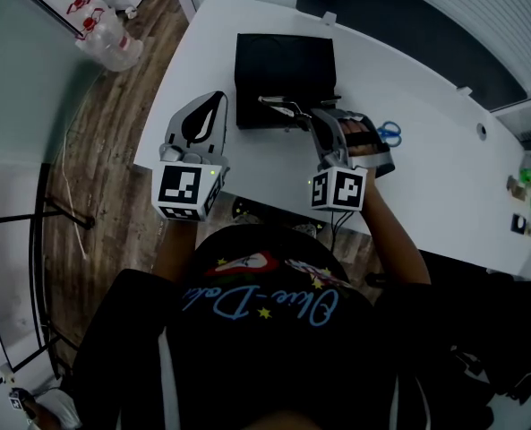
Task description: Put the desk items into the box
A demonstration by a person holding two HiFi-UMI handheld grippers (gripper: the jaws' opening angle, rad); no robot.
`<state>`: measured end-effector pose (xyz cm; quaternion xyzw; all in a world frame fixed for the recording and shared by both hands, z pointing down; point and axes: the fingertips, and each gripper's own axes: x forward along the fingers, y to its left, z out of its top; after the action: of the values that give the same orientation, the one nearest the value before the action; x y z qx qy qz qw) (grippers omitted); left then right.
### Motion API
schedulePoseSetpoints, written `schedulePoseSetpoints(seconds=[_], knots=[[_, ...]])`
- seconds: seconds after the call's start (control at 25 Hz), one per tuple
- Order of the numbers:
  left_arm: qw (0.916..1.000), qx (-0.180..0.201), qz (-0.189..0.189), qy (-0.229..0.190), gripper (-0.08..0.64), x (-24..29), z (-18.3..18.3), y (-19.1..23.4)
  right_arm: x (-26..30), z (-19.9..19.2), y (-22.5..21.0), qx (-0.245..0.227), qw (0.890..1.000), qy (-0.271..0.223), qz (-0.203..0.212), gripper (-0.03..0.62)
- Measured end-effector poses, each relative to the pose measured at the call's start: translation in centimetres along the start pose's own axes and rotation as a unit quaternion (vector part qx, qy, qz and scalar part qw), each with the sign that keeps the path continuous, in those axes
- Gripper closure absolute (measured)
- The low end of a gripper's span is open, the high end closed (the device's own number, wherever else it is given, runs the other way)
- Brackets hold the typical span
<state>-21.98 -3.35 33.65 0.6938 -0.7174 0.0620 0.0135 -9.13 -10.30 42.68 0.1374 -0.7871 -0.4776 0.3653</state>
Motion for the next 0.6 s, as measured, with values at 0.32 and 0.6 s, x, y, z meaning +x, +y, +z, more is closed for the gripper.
schedulePoseSetpoints(seconds=[0.32, 0.6], knots=[[1.0000, 0.005, -0.003, 0.000, 0.554, -0.4, 0.2, 1.7, 1.5, 0.2, 0.8, 0.004, 1.000, 0.018, 0.003, 0.577], [1.0000, -0.001, -0.001, 0.000, 0.554, -0.7, 0.0, 3.1, 3.1, -0.2, 1.2, 0.009, 0.999, 0.030, 0.007, 0.577]])
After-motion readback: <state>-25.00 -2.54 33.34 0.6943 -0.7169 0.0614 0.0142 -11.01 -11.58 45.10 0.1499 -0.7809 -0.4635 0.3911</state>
